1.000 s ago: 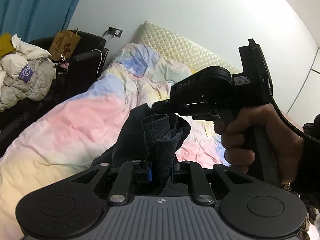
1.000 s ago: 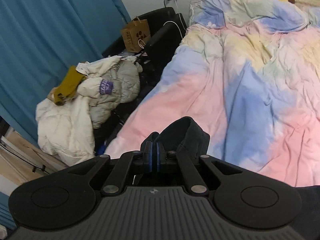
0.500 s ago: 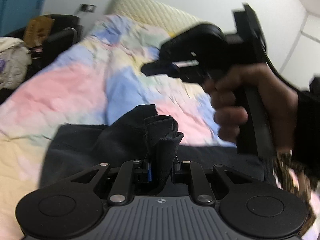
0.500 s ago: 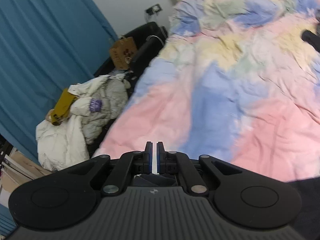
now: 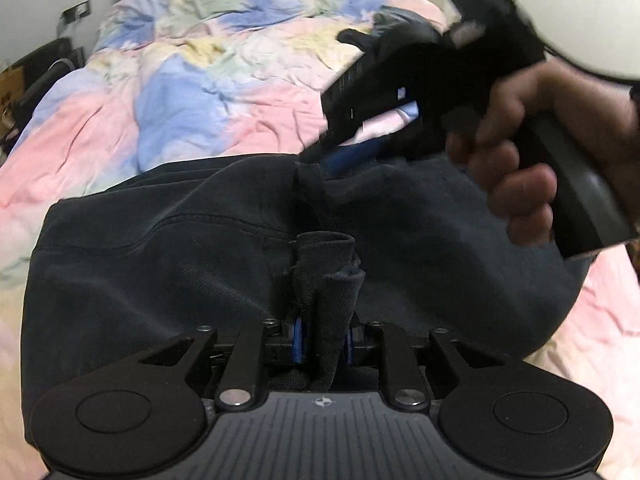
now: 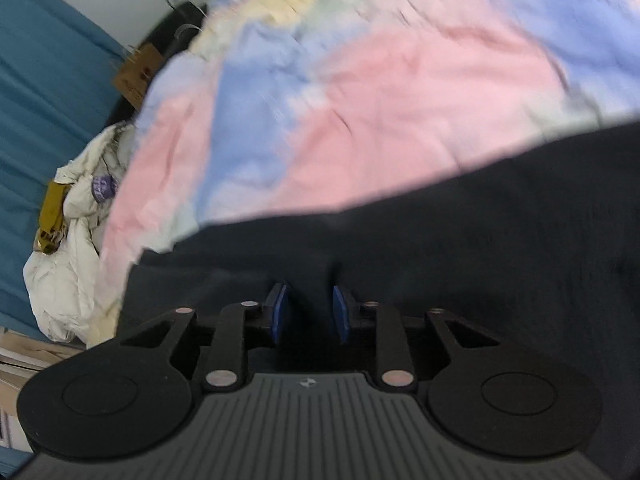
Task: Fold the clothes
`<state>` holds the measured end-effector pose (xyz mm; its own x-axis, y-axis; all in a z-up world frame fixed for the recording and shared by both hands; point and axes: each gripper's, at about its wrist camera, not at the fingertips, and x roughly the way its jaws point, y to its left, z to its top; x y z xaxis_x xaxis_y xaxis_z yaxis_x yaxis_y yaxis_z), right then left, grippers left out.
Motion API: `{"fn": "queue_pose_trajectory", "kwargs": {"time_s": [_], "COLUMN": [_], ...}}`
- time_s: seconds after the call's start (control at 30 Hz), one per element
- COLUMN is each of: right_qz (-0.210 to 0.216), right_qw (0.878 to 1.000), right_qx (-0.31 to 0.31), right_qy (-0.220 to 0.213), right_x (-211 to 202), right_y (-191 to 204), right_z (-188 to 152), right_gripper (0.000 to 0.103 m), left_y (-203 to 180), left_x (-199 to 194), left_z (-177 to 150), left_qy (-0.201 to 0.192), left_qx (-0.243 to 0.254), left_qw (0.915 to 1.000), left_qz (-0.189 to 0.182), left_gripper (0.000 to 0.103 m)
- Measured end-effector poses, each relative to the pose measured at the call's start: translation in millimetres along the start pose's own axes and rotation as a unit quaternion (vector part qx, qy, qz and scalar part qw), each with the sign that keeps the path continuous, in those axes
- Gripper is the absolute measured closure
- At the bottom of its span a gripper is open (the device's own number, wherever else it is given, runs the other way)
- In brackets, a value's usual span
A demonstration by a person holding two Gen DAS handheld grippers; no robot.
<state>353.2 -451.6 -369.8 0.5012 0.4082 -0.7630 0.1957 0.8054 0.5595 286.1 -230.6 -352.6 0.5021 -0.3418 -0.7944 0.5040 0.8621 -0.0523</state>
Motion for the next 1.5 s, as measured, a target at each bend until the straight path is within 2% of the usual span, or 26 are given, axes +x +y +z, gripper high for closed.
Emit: {"fn": "queue_pose_trajectory", "kwargs": {"time_s": [0.1, 0.17, 0.23, 0.27, 0.3, 0.33, 0.4, 0.5, 0.63, 0.73, 0.83, 0.9, 1.03, 1.17, 1.27, 1.37, 1.43, 1.5], "right_qz": [0.040, 0.068, 0.070, 0.062, 0.051, 0.041, 0.035, 0.032, 0.019, 0.002, -0.016, -0.010, -0.016, -0.019, -0.017, -0.011, -0.011, -0.008], "right_qw": [0.999, 0.997, 0.997, 0.997, 0.998, 0.998, 0.998, 0.995, 0.990, 0.987, 0.987, 0.992, 0.992, 0.992, 0.990, 0.987, 0.986, 0.986], "right_qx": [0.018, 0.010, -0.008, -0.016, -0.026, -0.036, -0.054, -0.094, -0.134, -0.154, -0.152, -0.123, -0.124, -0.128, -0.139, -0.156, -0.163, -0.162], "right_qy": [0.019, 0.032, 0.039, 0.035, 0.030, 0.025, 0.020, 0.006, -0.028, -0.045, -0.044, -0.034, -0.020, -0.011, -0.010, -0.021, -0.032, -0.044], "right_x": [10.3, 19.4, 29.9, 33.1, 34.2, 35.2, 34.6, 25.8, 7.1, 0.0, 4.0, 11.1, 19.7, 18.0, 4.8, -15.9, -30.8, -46.9], "right_y": [-9.4, -8.2, -4.0, -0.3, 4.3, 8.9, 18.5, 33.3, 50.1, 53.2, 43.5, 27.8, 22.6, 20.4, 21.6, 28.5, 31.7, 33.3], "right_z": [-10.1, -13.1, -14.3, -13.1, -12.2, -11.3, -9.6, -9.3, -1.7, 2.3, 0.5, -2.5, -5.3, -6.2, -5.9, -4.8, -4.8, -4.5], "right_gripper": [0.043, 0.036, 0.035, 0.040, 0.049, 0.053, 0.068, 0.078, 0.081, 0.081, 0.080, 0.079, 0.077, 0.071, 0.071, 0.071, 0.071, 0.071], "left_y": [3.1, 4.1, 4.9, 5.5, 6.5, 7.2, 9.5, 11.3, 2.4, -3.0, -4.9, -8.8, -10.6, -4.6, -6.6, -1.7, -2.1, -0.9], "left_x": [5.0, 6.9, 8.3, 8.9, 9.4, 9.6, 8.2, 2.3, -8.7, -6.2, 8.0, 22.0, 39.5, 38.8, 34.1, 26.6, 18.7, 8.8], "left_z": [0.1, -1.0, -1.9, -1.9, -1.2, -0.9, -0.9, 0.4, 1.6, 2.9, 4.5, 0.0, -3.8, 4.6, 6.2, 5.1, 8.1, 7.4], "left_qy": [0.004, 0.006, 0.008, 0.008, 0.008, 0.006, -0.001, -0.022, -0.055, -0.059, -0.043, -0.022, 0.005, 0.013, 0.011, 0.004, -0.008, -0.019], "left_qx": [0.013, 0.019, 0.024, 0.026, 0.026, 0.026, 0.020, 0.014, 0.020, 0.024, 0.016, 0.021, 0.021, 0.003, -0.005, -0.020, -0.031, -0.045], "left_qw": [0.9999, 0.9998, 0.9997, 0.9996, 0.9996, 0.9996, 0.9997, 0.9995, 0.9982, 0.9978, 0.9988, 0.9994, 0.9996, 0.9994, 0.9992, 0.9988, 0.9987, 0.9984], "left_qz": [-0.003, -0.006, -0.007, -0.008, -0.008, -0.007, -0.011, -0.015, -0.014, -0.016, -0.018, -0.014, -0.017, -0.033, -0.038, -0.045, -0.040, -0.029], "left_gripper": [0.083, 0.083, 0.082, 0.082, 0.082, 0.082, 0.082, 0.084, 0.084, 0.084, 0.083, 0.083, 0.079, 0.069, 0.059, 0.046, 0.033, 0.026]}}
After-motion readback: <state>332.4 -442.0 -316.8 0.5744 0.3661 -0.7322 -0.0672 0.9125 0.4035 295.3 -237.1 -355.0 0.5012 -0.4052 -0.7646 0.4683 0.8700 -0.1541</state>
